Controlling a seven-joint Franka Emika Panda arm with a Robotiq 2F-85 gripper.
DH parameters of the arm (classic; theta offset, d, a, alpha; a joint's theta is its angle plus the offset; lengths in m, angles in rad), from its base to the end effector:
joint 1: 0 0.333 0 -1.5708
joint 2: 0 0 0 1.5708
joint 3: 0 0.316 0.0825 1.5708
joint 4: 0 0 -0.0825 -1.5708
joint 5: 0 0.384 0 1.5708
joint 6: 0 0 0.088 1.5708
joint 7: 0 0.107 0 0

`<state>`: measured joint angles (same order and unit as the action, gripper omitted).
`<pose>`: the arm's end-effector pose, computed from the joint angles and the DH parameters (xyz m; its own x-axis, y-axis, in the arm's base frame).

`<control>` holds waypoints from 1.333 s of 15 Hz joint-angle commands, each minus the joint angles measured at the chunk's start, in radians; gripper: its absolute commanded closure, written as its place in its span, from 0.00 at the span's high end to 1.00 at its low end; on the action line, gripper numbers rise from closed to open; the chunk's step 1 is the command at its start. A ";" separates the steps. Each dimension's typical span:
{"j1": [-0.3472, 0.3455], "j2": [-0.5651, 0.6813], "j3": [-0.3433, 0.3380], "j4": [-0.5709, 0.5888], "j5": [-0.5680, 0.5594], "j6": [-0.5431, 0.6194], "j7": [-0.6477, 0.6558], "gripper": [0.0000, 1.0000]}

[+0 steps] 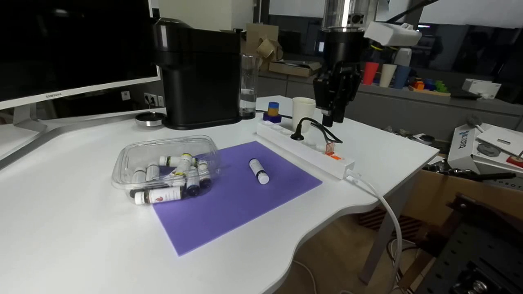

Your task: Turn off the first switch from the right of the adaptor.

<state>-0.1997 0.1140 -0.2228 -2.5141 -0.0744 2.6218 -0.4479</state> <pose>0.4250 -0.1911 0.2373 0.9954 0.0904 -0.0324 0.0920 -0.9944 0.0529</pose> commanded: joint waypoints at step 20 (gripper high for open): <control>-0.206 0.247 0.120 0.070 0.045 0.191 -0.257 0.00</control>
<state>-0.3795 0.3352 -0.1209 -2.4779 -0.0399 2.8128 -0.6855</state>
